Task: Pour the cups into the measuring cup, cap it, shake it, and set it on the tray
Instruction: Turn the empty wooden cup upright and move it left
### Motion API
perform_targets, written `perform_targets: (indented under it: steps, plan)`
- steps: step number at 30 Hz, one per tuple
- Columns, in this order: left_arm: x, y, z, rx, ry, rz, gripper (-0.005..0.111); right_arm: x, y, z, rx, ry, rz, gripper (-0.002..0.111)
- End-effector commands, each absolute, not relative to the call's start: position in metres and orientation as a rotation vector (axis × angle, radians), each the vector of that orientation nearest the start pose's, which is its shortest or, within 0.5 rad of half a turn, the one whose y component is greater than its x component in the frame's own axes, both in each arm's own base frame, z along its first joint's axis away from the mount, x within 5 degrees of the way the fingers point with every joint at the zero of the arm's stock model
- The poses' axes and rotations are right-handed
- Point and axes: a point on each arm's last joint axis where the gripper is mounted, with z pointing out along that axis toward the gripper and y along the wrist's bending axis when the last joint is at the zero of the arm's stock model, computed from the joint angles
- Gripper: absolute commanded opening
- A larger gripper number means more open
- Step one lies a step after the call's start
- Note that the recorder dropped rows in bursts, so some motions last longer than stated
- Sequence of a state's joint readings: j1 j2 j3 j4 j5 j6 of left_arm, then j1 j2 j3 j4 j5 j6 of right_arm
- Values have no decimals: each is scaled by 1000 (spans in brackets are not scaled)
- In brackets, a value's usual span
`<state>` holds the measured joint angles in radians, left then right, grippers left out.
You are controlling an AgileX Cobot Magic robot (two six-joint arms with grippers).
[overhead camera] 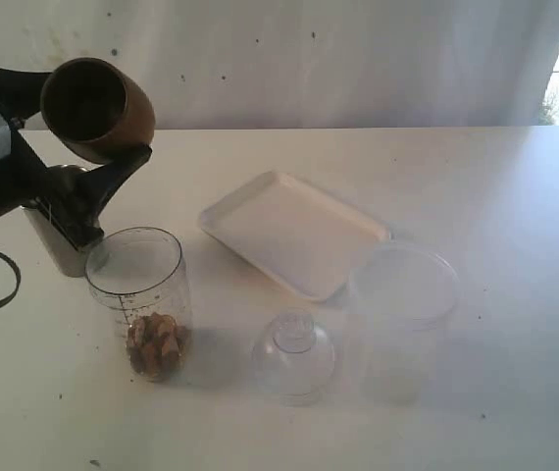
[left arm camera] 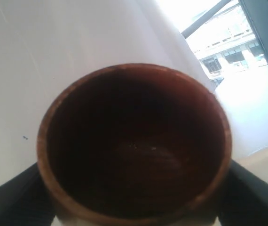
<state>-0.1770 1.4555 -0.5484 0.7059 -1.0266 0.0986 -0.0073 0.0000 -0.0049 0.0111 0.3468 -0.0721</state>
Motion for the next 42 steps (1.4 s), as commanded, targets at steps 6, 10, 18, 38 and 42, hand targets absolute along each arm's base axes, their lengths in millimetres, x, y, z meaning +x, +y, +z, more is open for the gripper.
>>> perform_targets:
  steps: [6, 10, 18, 38, 42]
  plan:
    - [253, -98, 249, 837, 1224, -329, 0, 53, 0, 182, -54, 1827, -53, 0]
    - [253, -99, 249, 798, 1248, -383, 0, 53, 0, 182, -54, 1827, -53, 0]
    - [253, -98, 249, 626, 1361, -596, 0, 53, 0, 182, -54, 1827, -53, 0]
    - [263, -49, 273, 237, 1978, -125, 0, 53, 0, 182, -54, 1827, -53, 0]
    - [255, -39, 280, 211, 2010, -34, 0, 53, 0, 182, -54, 1827, -53, 0]
